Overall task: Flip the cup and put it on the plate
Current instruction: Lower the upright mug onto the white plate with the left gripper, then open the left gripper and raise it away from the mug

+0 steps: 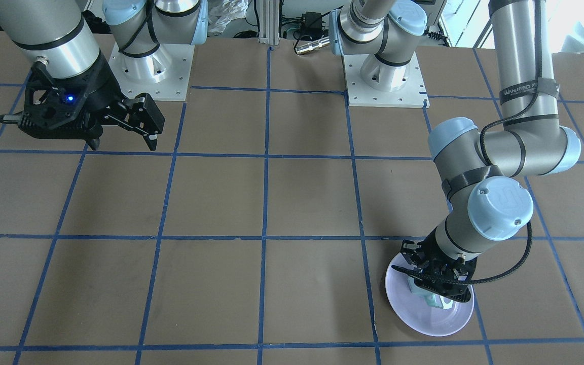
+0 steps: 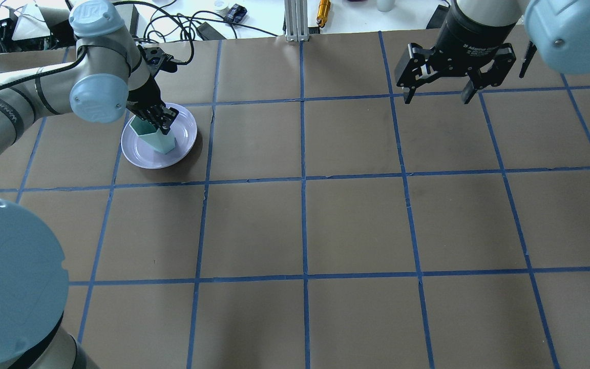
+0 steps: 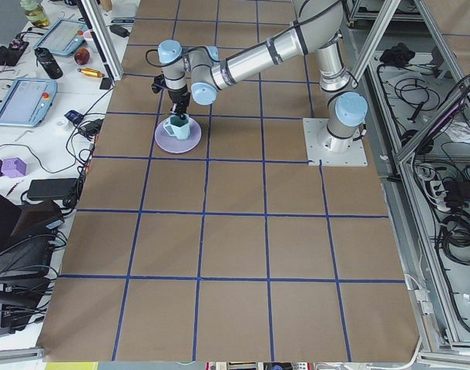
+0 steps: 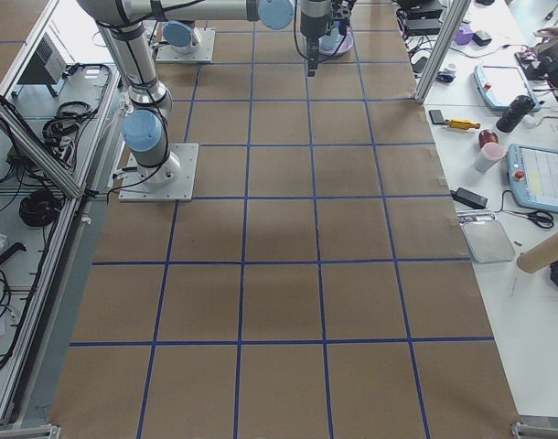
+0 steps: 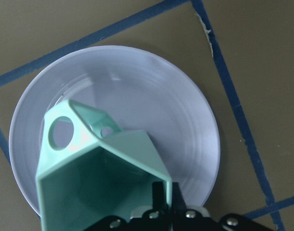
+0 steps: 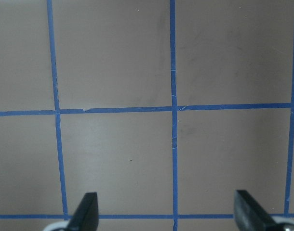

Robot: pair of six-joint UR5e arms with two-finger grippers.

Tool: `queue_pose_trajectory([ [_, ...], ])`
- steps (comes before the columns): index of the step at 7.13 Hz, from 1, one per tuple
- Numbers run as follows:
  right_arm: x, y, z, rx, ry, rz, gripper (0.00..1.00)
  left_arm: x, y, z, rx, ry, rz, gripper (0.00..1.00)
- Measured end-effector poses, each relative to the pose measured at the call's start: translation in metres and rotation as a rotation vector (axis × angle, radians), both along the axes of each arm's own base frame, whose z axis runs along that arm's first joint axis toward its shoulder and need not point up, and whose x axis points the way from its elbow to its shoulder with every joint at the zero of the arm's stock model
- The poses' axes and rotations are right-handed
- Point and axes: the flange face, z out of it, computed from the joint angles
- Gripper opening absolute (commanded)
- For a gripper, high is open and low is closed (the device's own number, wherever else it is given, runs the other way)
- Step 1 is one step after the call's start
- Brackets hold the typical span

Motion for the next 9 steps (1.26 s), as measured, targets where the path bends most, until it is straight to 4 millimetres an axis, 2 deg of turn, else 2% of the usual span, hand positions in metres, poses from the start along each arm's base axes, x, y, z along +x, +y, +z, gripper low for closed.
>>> queue_pose_trajectory([
  [2,0.000,0.000,0.000,0.000,0.000,0.000,1.00,-0.002,0.001,0.014,-0.018,-0.005,0.005,1.00],
  [4,0.000,0.000,0.000,0.000,0.000,0.000,1.00,-0.007,0.013,0.045,-0.027,-0.005,0.029,1.00],
  [6,0.000,0.000,0.000,0.000,0.000,0.000,1.00,-0.023,0.041,0.094,-0.008,0.000,0.088,1.00],
  [9,0.000,0.000,0.000,0.000,0.000,0.000,1.00,-0.067,0.100,0.163,0.013,0.003,0.249,1.00],
])
